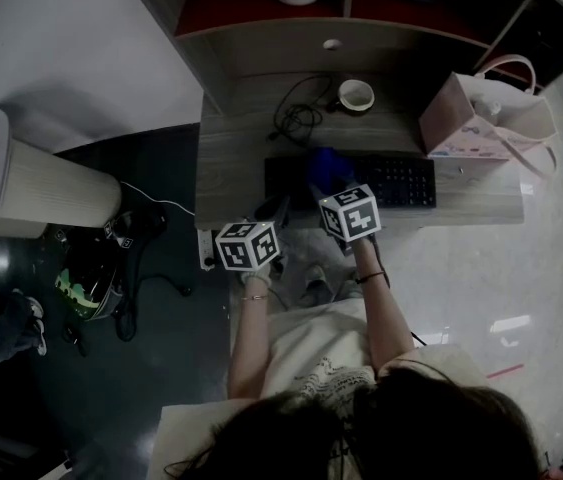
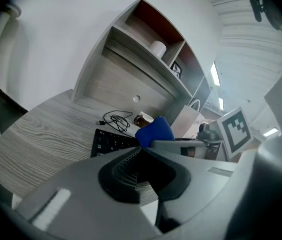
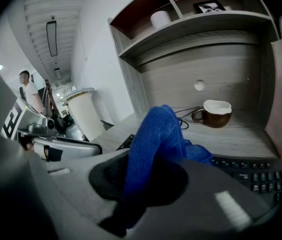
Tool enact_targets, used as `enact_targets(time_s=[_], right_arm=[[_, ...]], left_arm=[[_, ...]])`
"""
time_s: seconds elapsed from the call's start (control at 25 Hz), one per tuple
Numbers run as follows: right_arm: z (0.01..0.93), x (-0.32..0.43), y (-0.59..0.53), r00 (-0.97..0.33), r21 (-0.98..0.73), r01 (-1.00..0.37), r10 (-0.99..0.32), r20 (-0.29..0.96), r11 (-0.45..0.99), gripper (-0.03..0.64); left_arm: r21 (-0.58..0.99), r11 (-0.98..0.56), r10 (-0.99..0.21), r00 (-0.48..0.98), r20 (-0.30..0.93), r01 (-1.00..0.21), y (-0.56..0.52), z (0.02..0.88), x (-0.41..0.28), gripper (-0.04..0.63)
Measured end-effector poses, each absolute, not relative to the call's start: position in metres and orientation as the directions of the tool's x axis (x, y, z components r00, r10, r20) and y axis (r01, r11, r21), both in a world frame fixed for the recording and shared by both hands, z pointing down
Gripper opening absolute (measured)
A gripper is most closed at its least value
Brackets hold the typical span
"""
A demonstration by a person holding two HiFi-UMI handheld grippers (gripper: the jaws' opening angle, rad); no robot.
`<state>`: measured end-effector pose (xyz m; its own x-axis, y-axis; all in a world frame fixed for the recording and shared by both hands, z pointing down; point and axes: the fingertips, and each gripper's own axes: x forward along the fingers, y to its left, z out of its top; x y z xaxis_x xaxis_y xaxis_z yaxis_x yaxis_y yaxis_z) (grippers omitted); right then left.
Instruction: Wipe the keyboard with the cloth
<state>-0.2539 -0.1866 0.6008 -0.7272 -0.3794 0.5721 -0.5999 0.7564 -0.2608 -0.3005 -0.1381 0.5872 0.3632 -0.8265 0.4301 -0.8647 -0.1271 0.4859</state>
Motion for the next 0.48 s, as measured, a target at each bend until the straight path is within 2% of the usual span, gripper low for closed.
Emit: enact_targets(time_s=[0.48], right_arm=[[0.601, -0.288, -0.176, -0.763, -0.266, -0.531, -0.317, 0.564, 0.804, 0.06]], left_arm=[[0.479, -0.056, -0.853, 0.291, 0.434, -0.876, -0.125, 0.588, -0.33, 0.005]])
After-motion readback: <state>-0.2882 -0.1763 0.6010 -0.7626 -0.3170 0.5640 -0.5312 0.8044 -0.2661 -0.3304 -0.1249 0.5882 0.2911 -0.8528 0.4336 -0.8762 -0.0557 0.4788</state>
